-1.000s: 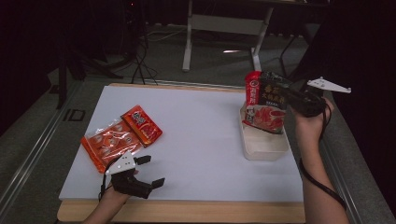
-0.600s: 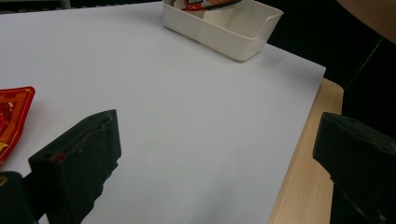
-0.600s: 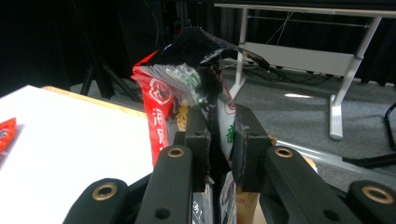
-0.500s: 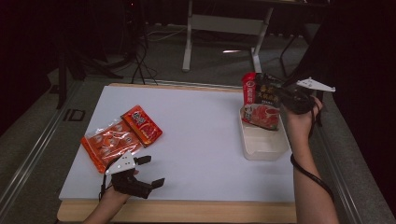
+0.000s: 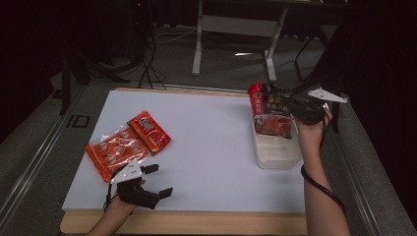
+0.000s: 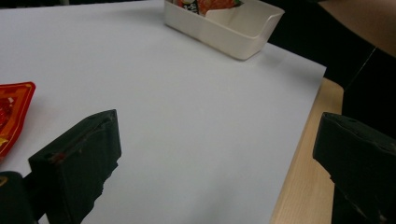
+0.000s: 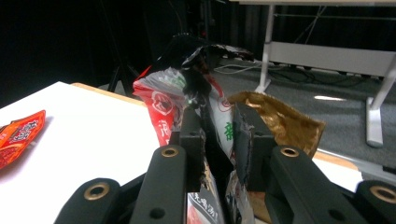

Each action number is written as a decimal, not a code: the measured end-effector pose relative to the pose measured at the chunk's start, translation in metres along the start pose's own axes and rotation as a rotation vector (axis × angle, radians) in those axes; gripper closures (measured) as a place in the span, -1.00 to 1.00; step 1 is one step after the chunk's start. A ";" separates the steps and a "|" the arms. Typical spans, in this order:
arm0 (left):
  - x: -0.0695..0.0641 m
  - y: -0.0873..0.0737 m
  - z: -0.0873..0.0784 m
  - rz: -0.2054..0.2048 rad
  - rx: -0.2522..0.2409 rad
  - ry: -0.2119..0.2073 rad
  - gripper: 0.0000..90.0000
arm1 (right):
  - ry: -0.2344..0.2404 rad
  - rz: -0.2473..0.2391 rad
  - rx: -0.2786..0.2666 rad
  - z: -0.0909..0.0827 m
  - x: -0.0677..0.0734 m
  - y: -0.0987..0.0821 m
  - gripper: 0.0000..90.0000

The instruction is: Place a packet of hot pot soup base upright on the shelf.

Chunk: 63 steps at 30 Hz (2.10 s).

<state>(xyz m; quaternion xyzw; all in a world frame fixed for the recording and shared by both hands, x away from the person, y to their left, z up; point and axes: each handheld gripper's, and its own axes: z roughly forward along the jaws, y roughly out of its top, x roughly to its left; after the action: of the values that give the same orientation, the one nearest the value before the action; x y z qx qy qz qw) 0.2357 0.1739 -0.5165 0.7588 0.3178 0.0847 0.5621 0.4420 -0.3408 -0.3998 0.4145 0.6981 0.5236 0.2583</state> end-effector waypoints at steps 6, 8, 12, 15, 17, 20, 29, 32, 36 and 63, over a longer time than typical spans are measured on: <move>0.003 -0.002 0.001 -0.025 -0.005 -0.003 -0.97 | -0.006 0.031 -0.001 -0.003 -0.005 -0.012 0.64; 0.003 -0.002 0.000 -0.028 -0.011 -0.004 -0.97 | 0.004 0.053 -0.013 -0.006 -0.009 -0.016 0.63; 0.004 -0.002 -0.001 -0.031 -0.016 -0.001 -0.97 | -0.034 0.029 0.020 -0.009 -0.011 -0.022 0.63; 0.005 -0.002 0.000 -0.035 -0.015 0.006 -0.97 | -0.028 0.077 0.005 -0.014 -0.019 -0.032 0.62; 0.004 -0.002 0.001 -0.008 0.003 0.029 -0.97 | -0.032 0.073 0.007 -0.017 -0.020 -0.034 0.61; 0.004 -0.002 0.001 0.018 0.003 0.033 -0.97 | -0.052 0.073 0.010 -0.022 -0.021 -0.039 0.57; 0.009 -0.001 0.000 -0.038 0.011 -0.005 -0.97 | -0.064 0.139 0.036 -0.041 -0.021 -0.036 0.13; 0.013 0.000 -0.001 -0.069 0.052 -0.027 -0.97 | -0.103 0.120 0.022 -0.053 -0.014 -0.031 -0.04; 0.014 -0.001 -0.002 -0.067 0.056 -0.024 -0.97 | -0.137 0.128 0.032 -0.062 -0.007 -0.029 -0.14; 0.018 0.016 -0.031 0.012 0.062 0.024 -0.86 | 0.151 -0.026 0.030 -0.097 0.105 -0.051 -0.68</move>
<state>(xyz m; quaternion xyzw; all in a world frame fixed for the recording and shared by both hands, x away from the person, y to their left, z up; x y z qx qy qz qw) 0.2406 0.2062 -0.4953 0.7768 0.3224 0.0873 0.5338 0.2943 -0.3069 -0.4094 0.3688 0.7286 0.5394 0.2053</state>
